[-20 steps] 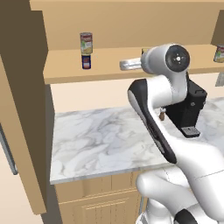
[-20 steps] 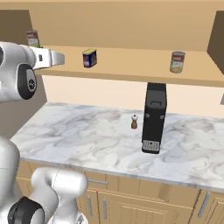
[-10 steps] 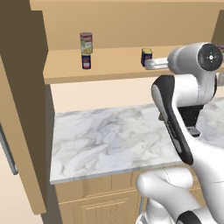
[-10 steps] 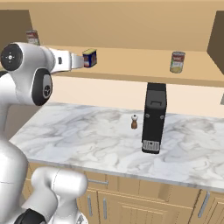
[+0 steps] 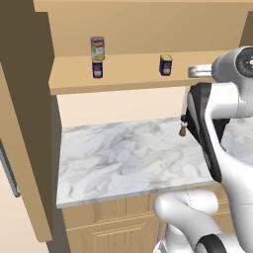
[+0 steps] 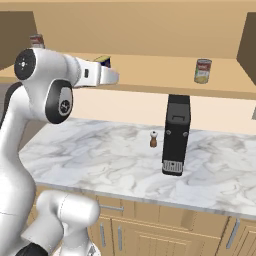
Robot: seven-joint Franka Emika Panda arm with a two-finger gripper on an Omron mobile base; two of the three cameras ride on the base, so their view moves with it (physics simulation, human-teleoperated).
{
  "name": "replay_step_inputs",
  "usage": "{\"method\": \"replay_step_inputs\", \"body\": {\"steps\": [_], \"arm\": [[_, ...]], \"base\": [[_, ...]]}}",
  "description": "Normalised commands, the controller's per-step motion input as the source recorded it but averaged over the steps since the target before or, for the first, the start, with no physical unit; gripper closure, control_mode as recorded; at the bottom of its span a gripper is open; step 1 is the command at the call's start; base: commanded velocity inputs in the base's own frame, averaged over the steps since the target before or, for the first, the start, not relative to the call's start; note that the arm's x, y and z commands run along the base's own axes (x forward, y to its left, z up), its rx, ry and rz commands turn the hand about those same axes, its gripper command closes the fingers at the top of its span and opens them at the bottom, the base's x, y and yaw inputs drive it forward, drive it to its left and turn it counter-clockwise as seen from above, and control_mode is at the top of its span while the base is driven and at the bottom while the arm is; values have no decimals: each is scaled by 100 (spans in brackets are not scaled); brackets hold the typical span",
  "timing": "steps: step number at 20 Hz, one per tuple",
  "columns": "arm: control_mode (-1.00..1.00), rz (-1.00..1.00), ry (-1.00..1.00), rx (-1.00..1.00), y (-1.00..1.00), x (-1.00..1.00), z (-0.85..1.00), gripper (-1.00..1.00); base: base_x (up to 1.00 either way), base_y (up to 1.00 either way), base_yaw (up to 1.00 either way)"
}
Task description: Stack two cans on top of the other two cans in the cabinet.
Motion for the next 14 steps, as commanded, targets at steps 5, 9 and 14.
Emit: {"method": "replay_step_inputs", "body": {"steps": [5,9,14], "arm": [[-100,-29,15,7,-70,-17,4,-100],[-100,-20,16,9,-75,-13,1,-100],[-100,-9,4,9,-73,-24,0,-100]], "base": [[0,0,0],[0,0,0],[0,0,0]]}}
